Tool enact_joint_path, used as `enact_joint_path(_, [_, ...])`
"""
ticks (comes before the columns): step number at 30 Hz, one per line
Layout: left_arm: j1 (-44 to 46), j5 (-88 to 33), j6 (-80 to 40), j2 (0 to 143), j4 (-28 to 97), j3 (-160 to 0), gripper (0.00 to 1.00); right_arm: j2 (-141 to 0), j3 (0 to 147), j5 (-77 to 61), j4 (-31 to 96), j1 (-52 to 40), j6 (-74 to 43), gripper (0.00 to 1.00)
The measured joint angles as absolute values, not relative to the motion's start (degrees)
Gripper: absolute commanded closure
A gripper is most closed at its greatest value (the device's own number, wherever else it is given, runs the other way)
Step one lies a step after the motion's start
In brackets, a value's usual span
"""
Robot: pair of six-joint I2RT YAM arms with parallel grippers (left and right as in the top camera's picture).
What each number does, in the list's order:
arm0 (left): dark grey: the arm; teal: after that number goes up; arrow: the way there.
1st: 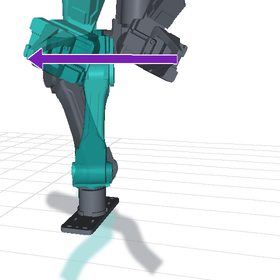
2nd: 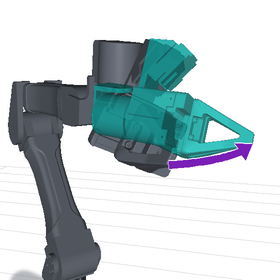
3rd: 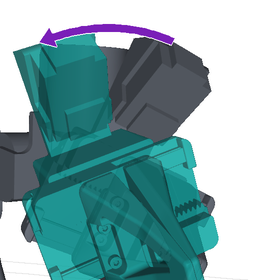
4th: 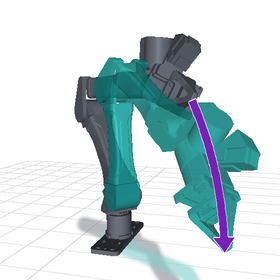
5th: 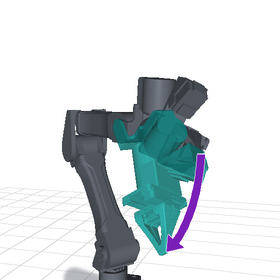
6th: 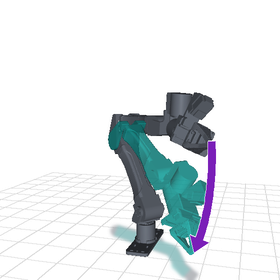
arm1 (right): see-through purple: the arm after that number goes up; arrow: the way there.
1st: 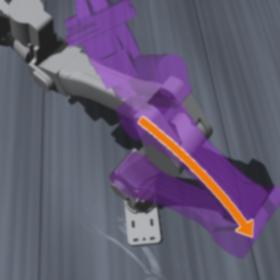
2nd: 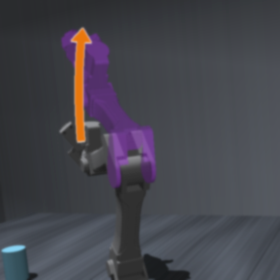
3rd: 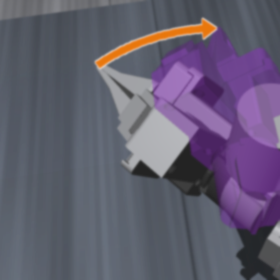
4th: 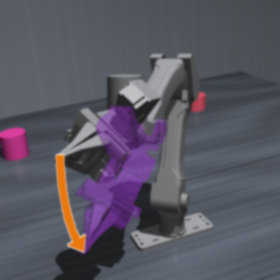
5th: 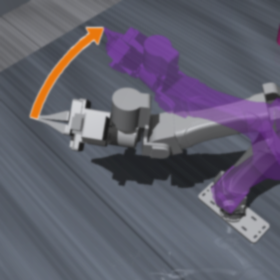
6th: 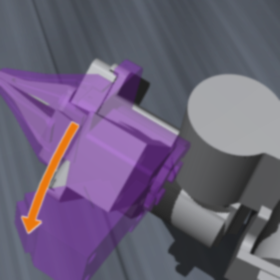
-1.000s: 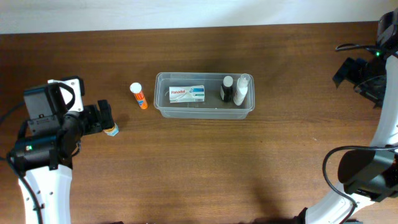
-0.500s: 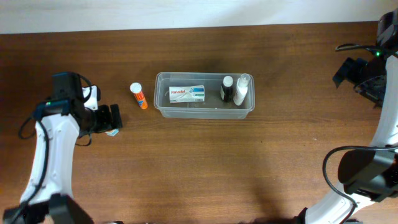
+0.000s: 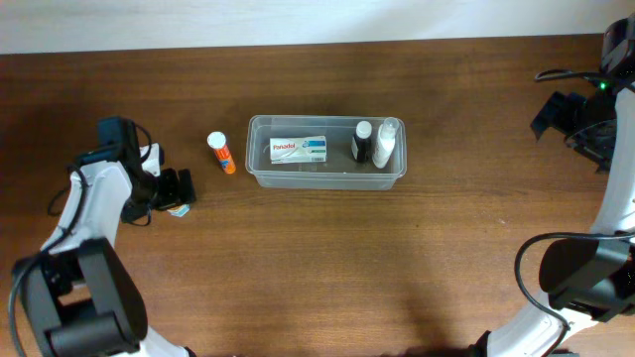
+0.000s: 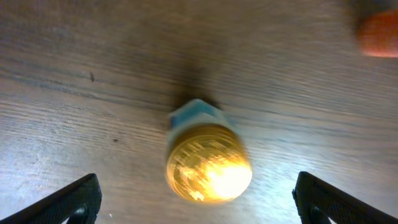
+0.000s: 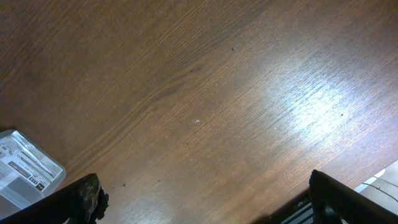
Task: Pack container
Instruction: 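Lower the left gripper and grasp the jar by its gold cap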
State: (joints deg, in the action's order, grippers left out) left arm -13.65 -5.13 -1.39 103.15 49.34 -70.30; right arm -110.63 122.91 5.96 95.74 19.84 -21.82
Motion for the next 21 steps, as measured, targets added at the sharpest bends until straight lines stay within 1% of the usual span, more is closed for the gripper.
enact_joint_path(8, [-16.8, -4.9, -1.4, 107.3, 47.1, -70.3, 0.01, -110.6, 122.9, 5.9, 95.7, 19.8, -21.8, 0.02])
enact_joint_path(15, [-16.8, -4.9, -1.3, 107.4, 43.7, -70.3, 0.01, -110.6, 122.9, 5.9, 95.7, 19.8, -21.8, 0.02])
enact_joint_path(21, [-16.8, -4.9, -1.2, 107.4, 43.5, -70.3, 0.01, -110.6, 122.9, 5.9, 95.7, 19.8, -21.8, 0.02])
